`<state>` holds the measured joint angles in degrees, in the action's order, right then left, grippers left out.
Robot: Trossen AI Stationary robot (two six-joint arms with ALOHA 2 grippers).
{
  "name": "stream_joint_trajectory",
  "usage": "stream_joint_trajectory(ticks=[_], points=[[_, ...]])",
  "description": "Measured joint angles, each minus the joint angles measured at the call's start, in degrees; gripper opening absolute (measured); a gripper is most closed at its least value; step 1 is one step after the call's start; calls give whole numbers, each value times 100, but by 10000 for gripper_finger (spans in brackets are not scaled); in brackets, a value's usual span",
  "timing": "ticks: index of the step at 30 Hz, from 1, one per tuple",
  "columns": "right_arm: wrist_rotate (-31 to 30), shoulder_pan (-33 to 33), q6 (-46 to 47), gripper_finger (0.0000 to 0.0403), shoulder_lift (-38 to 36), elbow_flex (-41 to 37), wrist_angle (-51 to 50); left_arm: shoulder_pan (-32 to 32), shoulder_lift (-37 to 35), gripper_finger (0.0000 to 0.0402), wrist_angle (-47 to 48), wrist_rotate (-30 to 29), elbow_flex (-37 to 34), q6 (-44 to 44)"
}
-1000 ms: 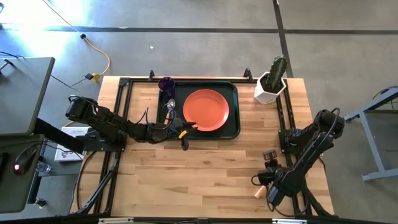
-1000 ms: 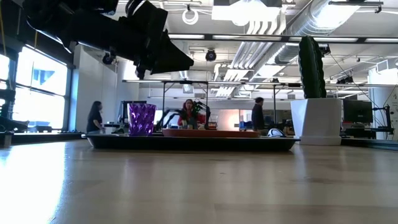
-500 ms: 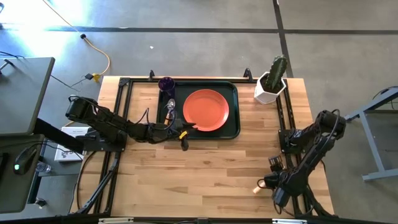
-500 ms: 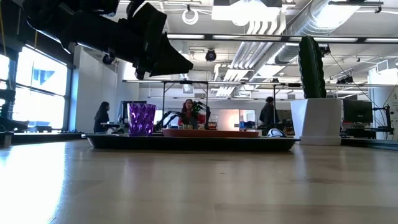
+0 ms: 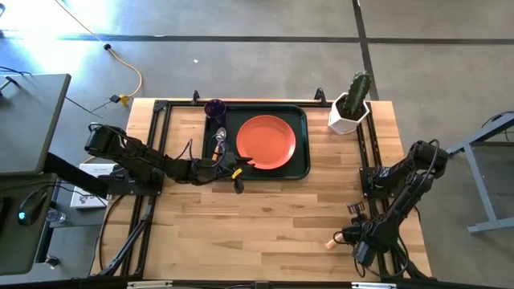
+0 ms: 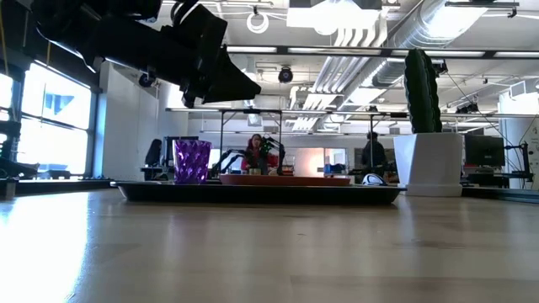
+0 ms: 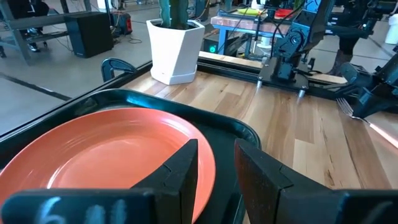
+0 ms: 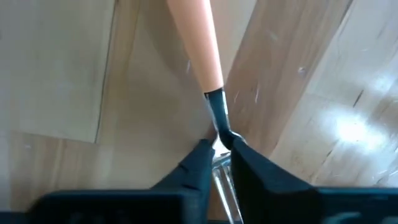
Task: Pick and place plate/cup/fork/spoon on tray
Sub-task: Put the fork on the left side of the serving tray, between the plate and the spoon
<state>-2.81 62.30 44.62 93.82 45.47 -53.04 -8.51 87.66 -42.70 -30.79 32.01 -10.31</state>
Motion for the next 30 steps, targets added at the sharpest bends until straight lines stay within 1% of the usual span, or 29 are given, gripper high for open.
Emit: stream_joint_trajectory(ticks=[2, 3, 6, 10, 13, 15, 18, 23, 27, 30], points=[[-34, 0, -3, 13, 4, -4, -18, 0, 0, 96, 0, 0, 0, -2], [-64, -4, -14, 8, 7, -8, -38, 0, 0, 96, 0, 0, 0, -2], [-100, -4, -47, 11, 9, -10, -65, 0, 0, 96, 0, 0, 0, -2], [-102, -7, -142, 3, 26, 65, -229, 0, -2, 96, 0, 0, 0, -2], [-134, -7, -260, 11, 48, 248, -487, 0, -2, 96, 0, -2, 0, -2], [-207, -7, -354, 20, 39, 417, -501, 0, -1, 96, 0, -4, 0, -2], [-475, -7, -372, 36, 37, 567, -558, 0, -1, 96, 0, -9, 0, -2], [-778, -4, -374, 84, 31, 614, -490, -1, -2, 96, 0, -11, 0, -7], [-753, -4, -509, 133, 28, 600, -328, 0, -2, 96, 0, -9, 0, -4], [-496, -7, -852, 160, 28, 600, -135, -2, -2, 96, 2, -7, 0, -4]])
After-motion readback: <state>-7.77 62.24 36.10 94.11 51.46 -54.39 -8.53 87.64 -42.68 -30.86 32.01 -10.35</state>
